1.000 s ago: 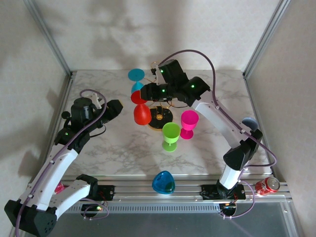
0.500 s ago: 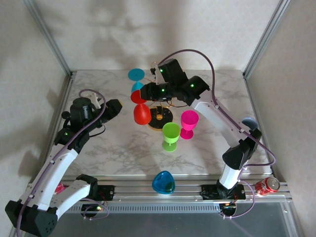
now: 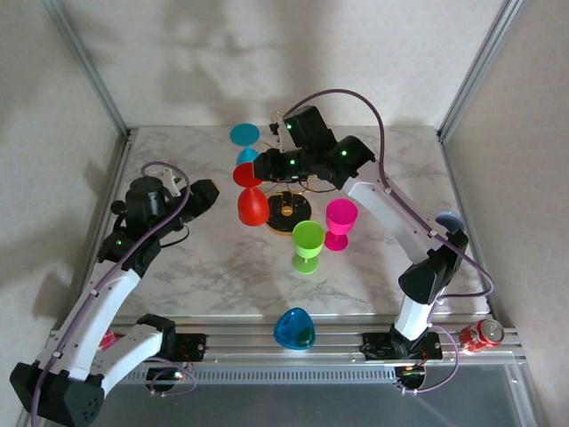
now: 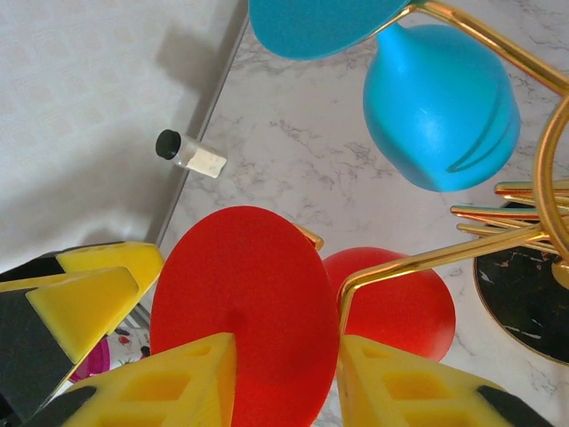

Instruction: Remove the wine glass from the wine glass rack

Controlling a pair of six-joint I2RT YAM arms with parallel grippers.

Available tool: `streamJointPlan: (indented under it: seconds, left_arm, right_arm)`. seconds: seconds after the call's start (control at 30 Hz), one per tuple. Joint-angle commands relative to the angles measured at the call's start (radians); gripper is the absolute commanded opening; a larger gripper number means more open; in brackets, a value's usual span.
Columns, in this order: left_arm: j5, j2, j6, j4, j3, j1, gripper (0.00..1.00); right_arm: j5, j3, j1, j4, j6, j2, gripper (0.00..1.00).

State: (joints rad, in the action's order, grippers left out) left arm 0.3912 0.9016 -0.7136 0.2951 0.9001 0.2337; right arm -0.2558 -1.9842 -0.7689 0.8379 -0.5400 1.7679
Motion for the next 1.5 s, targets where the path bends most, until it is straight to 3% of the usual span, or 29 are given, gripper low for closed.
streamJointPlan:
  seconds: [0.0,1.03,1.17,1.47]
  left_arm:
    - [0.016,-0.019,0.006,-0.024,-0.009,-0.01,0.5]
    - [0.025,-0.023,-0.004,-0.03,-0.01,-0.017,0.5]
    - [0.033,-0.029,-0.007,-0.04,-0.006,-0.016,0.51]
    - [0.107,-0.026,-0.04,-0.133,0.021,-0.017,0.55]
  right_arm:
    - [-0.016,-0.034,0.003,0.023,-0.002,0.015,0.33]
    - [-0.013,-0.028,0.008,0.015,-0.016,-0.01,0.03]
    - [-0.011,-0.025,0.008,0.016,-0.015,-0.013,0.03]
    - [-0.008,0.009,0.014,0.0,-0.014,-0.027,0.22]
